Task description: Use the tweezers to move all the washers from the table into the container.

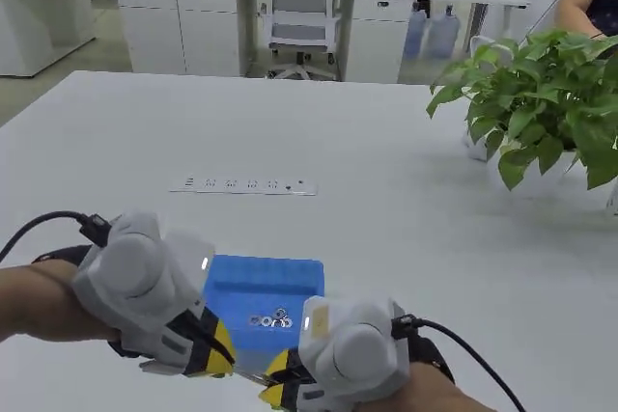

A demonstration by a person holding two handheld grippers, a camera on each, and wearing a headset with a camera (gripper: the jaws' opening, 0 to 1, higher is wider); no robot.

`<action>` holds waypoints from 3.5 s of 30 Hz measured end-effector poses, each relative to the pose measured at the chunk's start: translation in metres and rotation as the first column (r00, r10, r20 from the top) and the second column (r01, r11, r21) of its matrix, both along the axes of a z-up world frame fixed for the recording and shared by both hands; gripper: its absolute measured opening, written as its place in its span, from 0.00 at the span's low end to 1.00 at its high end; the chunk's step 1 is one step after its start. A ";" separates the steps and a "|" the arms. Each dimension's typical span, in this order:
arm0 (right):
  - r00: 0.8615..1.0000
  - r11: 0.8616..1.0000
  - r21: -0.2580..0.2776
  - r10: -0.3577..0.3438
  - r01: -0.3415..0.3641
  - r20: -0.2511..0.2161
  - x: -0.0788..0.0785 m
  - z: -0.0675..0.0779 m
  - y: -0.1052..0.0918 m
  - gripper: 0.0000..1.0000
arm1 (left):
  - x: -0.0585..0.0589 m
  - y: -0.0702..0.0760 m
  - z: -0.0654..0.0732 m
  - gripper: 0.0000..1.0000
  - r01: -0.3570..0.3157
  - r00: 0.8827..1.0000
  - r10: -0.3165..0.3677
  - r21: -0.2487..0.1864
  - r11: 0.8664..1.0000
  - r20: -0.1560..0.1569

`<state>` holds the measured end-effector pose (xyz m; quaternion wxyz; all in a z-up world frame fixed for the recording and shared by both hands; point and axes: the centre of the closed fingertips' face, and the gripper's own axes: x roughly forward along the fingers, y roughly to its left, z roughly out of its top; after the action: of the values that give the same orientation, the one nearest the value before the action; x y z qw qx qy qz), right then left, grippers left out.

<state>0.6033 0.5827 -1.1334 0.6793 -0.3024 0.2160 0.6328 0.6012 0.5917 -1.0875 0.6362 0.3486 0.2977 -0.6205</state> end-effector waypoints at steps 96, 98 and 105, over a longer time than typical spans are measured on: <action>0.914 0.907 0.112 -0.400 0.406 -0.071 0.025 0.013 -0.079 0.80 | 0.004 0.036 -0.021 0.73 -0.413 0.910 0.411 -0.215 0.885 -0.053; 0.902 0.892 0.134 -0.423 0.431 -0.086 0.026 0.018 -0.086 0.83 | 0.001 0.038 -0.016 0.76 -0.433 0.901 0.428 -0.240 0.869 -0.073; 0.881 0.868 0.152 -0.464 0.474 -0.098 0.020 0.022 -0.109 0.96 | -0.010 0.040 -0.010 0.90 -0.441 0.895 0.440 -0.272 0.856 -0.066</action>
<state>0.6235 0.4737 -1.1112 0.8293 -0.1628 0.2474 0.4738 0.5914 0.6322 -1.0975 0.8037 0.1775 0.2792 -0.4946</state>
